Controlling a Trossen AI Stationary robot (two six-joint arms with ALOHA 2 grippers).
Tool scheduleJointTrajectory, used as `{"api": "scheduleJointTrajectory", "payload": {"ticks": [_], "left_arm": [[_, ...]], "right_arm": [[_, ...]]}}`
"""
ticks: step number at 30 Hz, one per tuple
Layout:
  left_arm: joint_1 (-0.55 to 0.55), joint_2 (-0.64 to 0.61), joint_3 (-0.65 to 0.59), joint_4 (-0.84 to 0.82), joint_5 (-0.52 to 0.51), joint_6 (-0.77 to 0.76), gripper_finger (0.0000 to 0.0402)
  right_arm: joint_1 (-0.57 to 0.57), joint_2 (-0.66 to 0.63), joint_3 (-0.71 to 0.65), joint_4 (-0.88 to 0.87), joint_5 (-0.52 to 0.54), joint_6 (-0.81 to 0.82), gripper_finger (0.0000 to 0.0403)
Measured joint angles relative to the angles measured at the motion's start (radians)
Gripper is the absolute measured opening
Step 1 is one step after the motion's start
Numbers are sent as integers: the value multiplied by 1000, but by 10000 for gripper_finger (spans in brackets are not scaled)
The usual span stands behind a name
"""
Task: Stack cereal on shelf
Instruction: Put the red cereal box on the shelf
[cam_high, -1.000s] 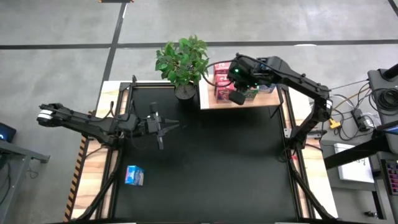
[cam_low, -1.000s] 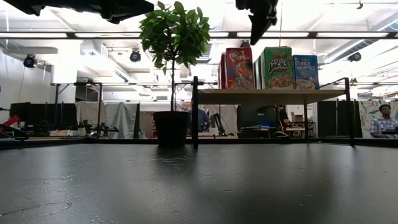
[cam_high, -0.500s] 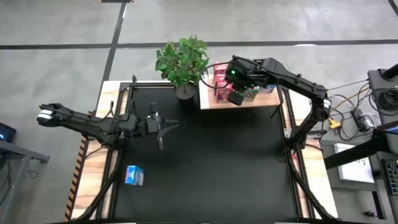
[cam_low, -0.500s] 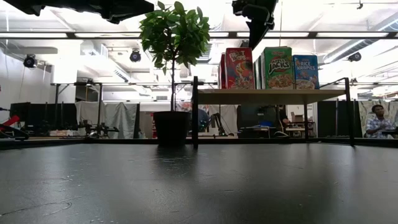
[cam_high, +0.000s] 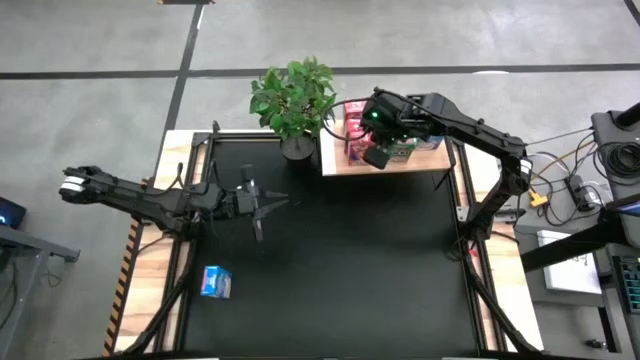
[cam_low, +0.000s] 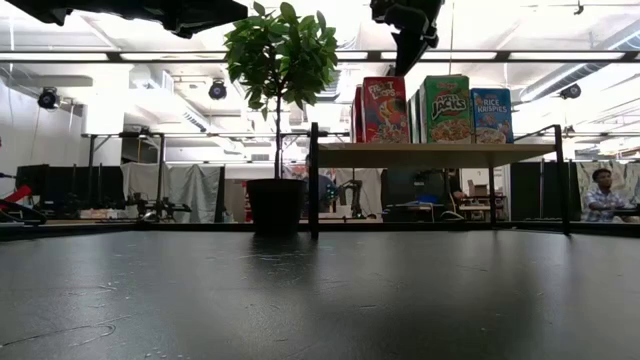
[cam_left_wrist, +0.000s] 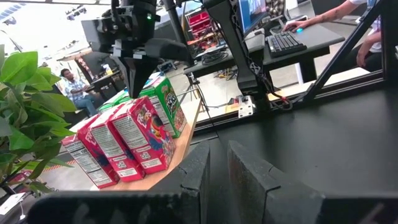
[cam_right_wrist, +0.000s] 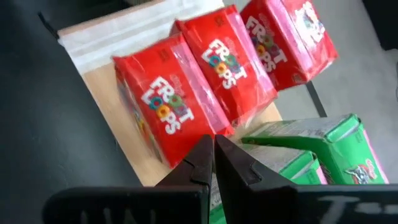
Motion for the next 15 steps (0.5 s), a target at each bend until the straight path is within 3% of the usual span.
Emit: {"api": "scheduleJointTrajectory", "payload": {"ticks": [15], "left_arm": [[0,0,0,0,0,0,39]], "right_arm": [[0,-11,7,-47,18,-9,9]]}}
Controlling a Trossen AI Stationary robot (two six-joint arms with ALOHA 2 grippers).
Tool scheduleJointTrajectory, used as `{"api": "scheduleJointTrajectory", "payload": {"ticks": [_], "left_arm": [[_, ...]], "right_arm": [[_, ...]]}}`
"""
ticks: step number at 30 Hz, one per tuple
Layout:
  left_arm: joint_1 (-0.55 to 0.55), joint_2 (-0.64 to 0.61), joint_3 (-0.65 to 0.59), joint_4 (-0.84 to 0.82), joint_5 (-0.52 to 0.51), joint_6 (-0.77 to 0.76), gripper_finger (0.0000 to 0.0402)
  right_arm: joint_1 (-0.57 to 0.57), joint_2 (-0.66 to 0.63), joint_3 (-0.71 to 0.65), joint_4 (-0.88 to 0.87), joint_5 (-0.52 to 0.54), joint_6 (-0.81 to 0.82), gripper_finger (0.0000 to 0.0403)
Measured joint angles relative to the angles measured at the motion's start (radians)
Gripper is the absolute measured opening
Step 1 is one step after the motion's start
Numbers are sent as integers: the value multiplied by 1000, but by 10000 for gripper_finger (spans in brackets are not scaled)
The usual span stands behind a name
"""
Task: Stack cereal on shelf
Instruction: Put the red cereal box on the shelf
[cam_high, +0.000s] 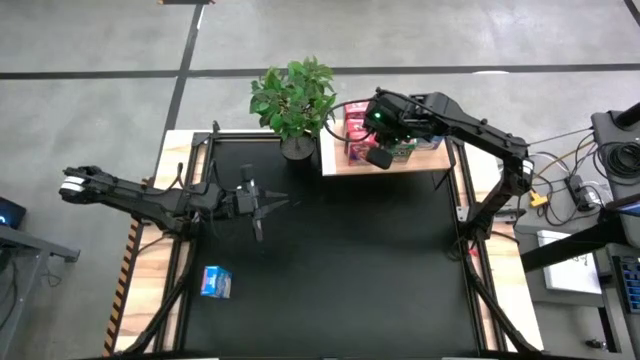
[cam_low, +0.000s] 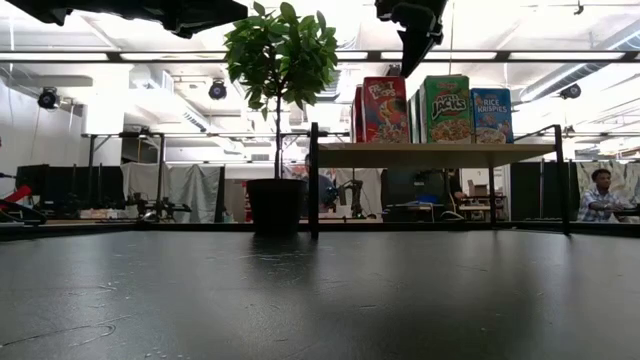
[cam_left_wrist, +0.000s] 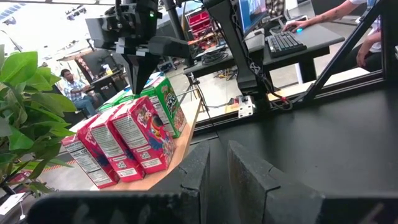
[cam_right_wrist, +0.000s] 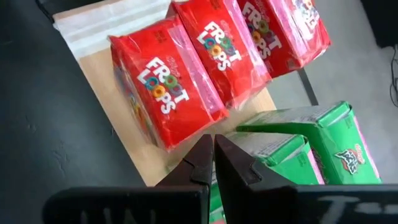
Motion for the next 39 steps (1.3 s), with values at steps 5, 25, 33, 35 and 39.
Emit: {"api": "scheduleJointTrajectory", "payload": {"ticks": [5,25,33,35,39], "left_arm": [[0,0,0,0,0,0,39],[0,0,0,-1,0,0,39],[0,0,0,-1,0,0,39],[0,0,0,-1,0,0,39],[0,0,0,-1,0,0,39]], "right_arm": [[0,8,-1,0,0,0,9],[0,23,-5,11,-8,10,9],[0,23,-5,14,-9,10,9],[0,23,-5,14,-9,10,9],[0,23,-5,13,-9,10,9]]}}
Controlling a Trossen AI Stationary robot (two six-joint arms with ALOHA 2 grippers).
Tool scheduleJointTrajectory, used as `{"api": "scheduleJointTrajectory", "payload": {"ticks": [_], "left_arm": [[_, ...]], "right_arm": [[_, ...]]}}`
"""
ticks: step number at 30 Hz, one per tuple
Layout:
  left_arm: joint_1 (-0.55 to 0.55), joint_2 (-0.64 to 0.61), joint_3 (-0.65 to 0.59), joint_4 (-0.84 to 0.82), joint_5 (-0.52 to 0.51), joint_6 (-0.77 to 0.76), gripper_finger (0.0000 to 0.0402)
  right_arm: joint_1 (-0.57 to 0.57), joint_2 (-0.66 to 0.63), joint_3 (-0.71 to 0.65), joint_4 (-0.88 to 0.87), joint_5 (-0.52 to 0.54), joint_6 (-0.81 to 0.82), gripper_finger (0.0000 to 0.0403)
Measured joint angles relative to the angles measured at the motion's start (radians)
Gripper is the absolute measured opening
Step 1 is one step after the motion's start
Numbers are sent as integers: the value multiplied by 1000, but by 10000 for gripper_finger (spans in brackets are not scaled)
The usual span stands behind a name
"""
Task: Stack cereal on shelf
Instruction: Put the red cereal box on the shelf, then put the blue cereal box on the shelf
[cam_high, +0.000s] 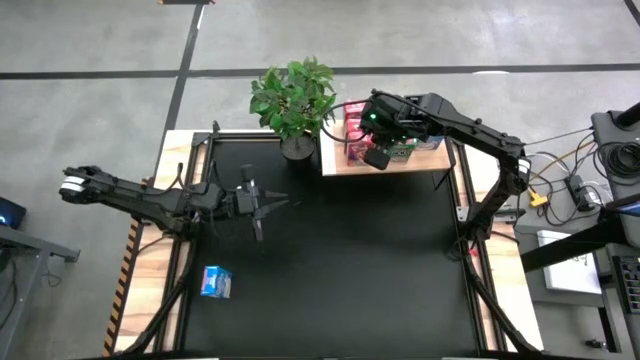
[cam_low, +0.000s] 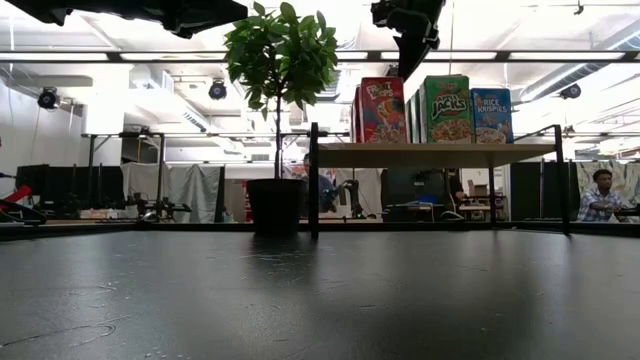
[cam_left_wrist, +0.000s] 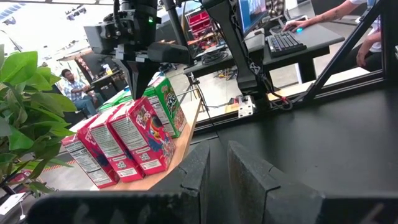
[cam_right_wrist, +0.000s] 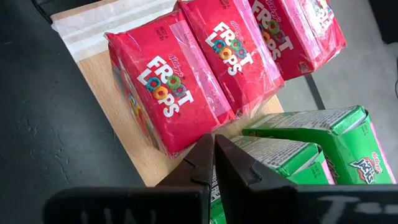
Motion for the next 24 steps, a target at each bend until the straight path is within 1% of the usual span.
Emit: {"api": "scheduleJointTrajectory", "payload": {"ticks": [5,13,16,24], "left_arm": [[0,0,0,0,0,0,39],[0,0,0,0,0,0,39],[0,0,0,0,0,0,39],[0,0,0,1,0,0,39]], "right_arm": [[0,-1,7,-2,3,-1,9],[0,-6,81,5,9,-39,9],[-1,-7,88,67,9,-73,9],[-49,13,74,288,11,-228,9]]}}
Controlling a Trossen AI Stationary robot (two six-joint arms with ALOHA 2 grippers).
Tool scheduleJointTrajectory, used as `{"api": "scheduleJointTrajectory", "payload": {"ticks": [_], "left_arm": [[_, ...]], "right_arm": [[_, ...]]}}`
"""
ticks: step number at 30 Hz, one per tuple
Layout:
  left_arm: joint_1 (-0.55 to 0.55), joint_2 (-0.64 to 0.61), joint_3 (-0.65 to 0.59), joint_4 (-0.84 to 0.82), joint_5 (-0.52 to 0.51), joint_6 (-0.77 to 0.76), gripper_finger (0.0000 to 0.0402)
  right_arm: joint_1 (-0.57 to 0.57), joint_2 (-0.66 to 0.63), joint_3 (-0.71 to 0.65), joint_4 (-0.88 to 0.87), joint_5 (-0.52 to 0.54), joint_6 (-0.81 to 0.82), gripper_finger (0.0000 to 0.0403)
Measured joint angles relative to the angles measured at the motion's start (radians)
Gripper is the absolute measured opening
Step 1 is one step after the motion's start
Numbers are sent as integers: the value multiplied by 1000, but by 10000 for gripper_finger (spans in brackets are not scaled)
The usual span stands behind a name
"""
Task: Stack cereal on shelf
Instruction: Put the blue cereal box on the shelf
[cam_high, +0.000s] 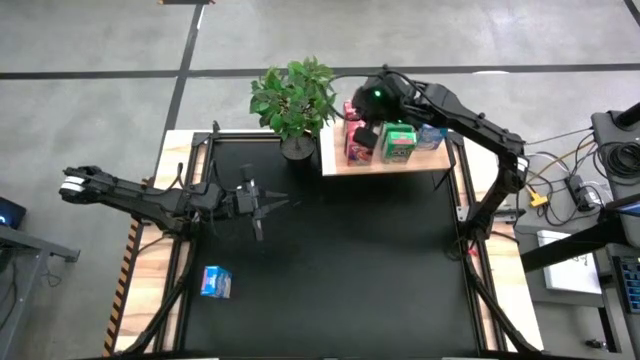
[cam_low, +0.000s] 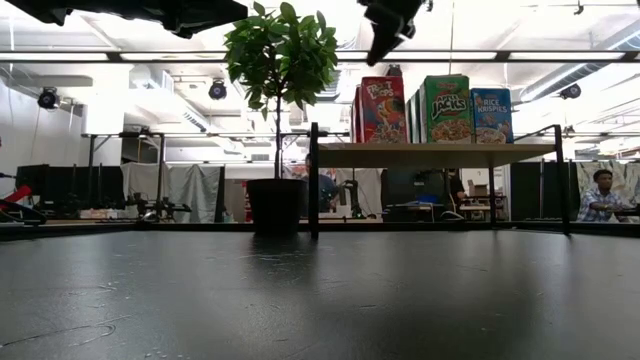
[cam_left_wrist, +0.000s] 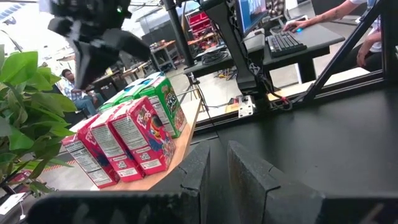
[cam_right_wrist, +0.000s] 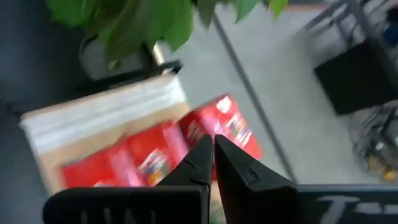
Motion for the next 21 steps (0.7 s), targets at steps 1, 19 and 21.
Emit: {"api": "scheduleJointTrajectory", "payload": {"ticks": [1,19,21], "left_arm": [[0,0,0,0,0,0,39],[-213,281,601,-1238,104,-1253,39],[-256,335,673,-1368,152,-1429,44]], "right_arm": [[1,-1,0,23,1,-16,9],[356,-319,-297,171,-2,-80,9],[392,-366,-370,216,-2,-80,9]]}}
